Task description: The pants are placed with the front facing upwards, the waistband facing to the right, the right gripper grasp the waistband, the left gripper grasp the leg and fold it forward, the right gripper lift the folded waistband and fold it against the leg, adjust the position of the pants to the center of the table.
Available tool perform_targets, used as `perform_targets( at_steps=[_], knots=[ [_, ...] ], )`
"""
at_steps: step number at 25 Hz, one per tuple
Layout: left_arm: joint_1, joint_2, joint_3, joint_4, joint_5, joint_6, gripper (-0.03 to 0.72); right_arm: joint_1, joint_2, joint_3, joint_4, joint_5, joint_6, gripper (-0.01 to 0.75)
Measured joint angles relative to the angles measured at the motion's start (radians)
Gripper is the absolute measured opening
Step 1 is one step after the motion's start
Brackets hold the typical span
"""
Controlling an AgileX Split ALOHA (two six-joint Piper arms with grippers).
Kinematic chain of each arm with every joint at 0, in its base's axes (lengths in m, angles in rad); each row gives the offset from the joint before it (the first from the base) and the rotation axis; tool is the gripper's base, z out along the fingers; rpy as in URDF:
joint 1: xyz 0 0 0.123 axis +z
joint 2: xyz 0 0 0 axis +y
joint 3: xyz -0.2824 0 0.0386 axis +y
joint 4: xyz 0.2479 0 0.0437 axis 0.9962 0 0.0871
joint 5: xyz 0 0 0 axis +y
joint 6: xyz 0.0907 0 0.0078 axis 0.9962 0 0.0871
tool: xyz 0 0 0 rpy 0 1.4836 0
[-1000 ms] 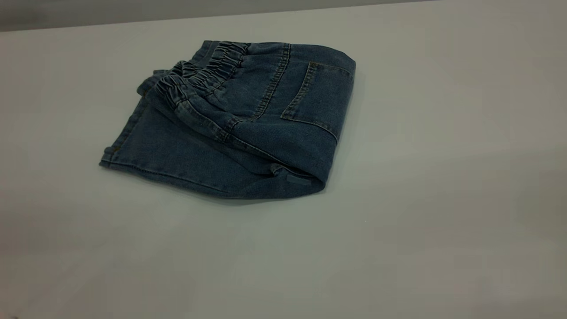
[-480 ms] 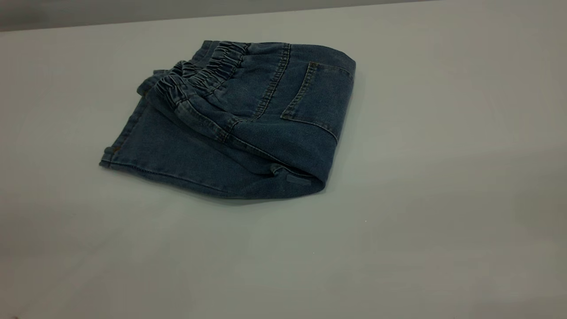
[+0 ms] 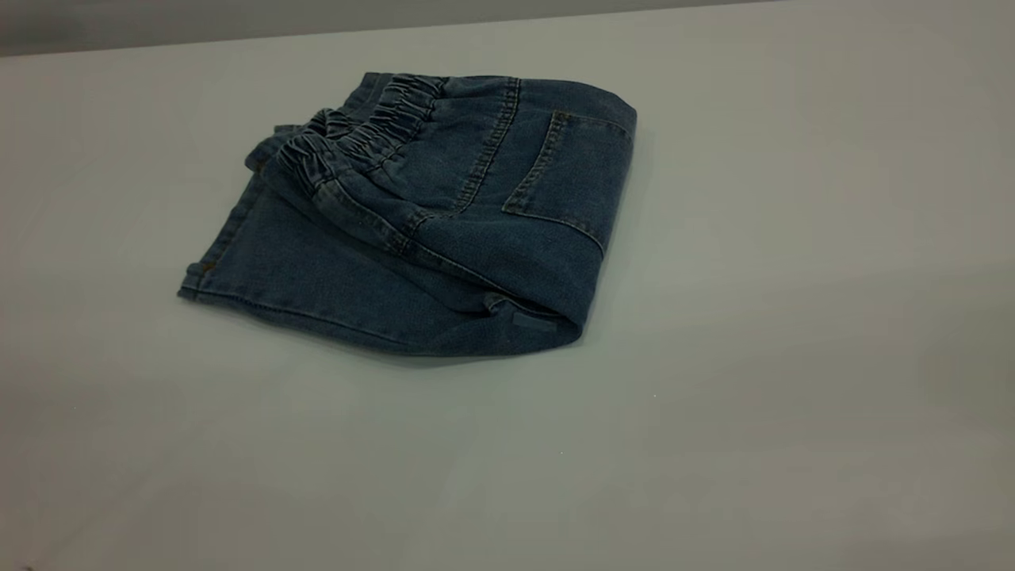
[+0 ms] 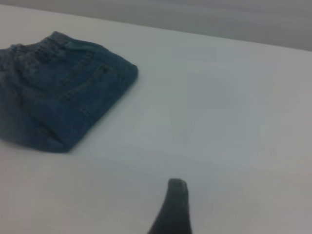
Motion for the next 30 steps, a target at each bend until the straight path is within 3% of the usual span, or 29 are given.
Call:
perform_targets(
  at_steps=[5,8,30],
  knots=[
    [0.142,-0.055,0.0,0.0,0.0,-0.001,0.417,0.044,0.0,0.0,0.014,0.0,0.0,0.584],
    [0.181,-0.089,0.0,0.0,0.0,-0.001,0.417,0.044,0.0,0.0,0.023,0.0,0.0,0.584],
    [0.179,-0.125,0.0,0.0,0.0,0.0,0.417,0.043,0.0,0.0,0.028,-0.001,0.0,0.584]
  ],
)
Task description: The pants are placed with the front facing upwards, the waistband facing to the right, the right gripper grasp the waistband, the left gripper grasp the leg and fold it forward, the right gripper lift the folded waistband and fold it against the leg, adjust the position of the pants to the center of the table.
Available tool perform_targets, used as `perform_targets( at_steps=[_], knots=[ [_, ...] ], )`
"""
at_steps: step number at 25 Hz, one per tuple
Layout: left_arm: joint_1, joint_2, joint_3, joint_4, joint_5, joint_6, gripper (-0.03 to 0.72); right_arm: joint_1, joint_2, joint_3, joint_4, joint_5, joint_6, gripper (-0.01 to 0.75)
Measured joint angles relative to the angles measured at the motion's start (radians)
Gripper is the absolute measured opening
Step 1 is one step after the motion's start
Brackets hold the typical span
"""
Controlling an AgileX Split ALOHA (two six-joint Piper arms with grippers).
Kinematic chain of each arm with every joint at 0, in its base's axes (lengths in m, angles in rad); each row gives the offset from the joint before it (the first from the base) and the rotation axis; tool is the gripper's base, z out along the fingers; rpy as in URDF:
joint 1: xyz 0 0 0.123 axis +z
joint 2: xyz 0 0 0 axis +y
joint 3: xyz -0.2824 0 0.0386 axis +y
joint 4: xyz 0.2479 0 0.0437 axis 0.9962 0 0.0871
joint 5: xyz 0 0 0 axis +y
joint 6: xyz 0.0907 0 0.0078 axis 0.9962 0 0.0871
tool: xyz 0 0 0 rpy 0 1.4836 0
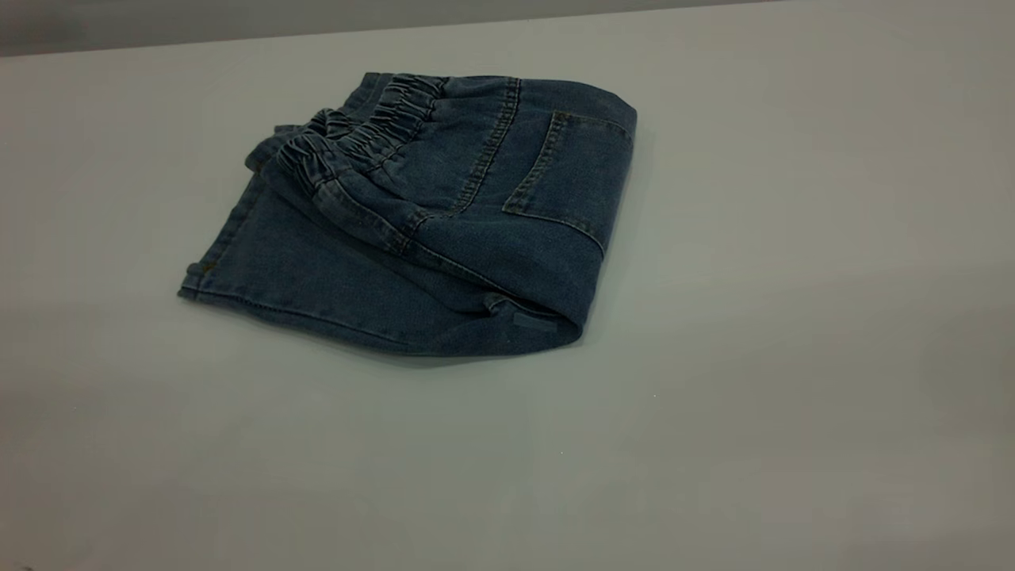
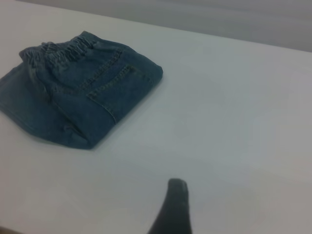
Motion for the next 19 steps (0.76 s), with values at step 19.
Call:
perform_targets(
  at_steps=[19],
  knots=[
    [0.0,0.0,0.0,0.0,0.0,0.0,0.417,-0.001,0.0,0.0,0.001,0.0,0.0,0.584]
  ],
)
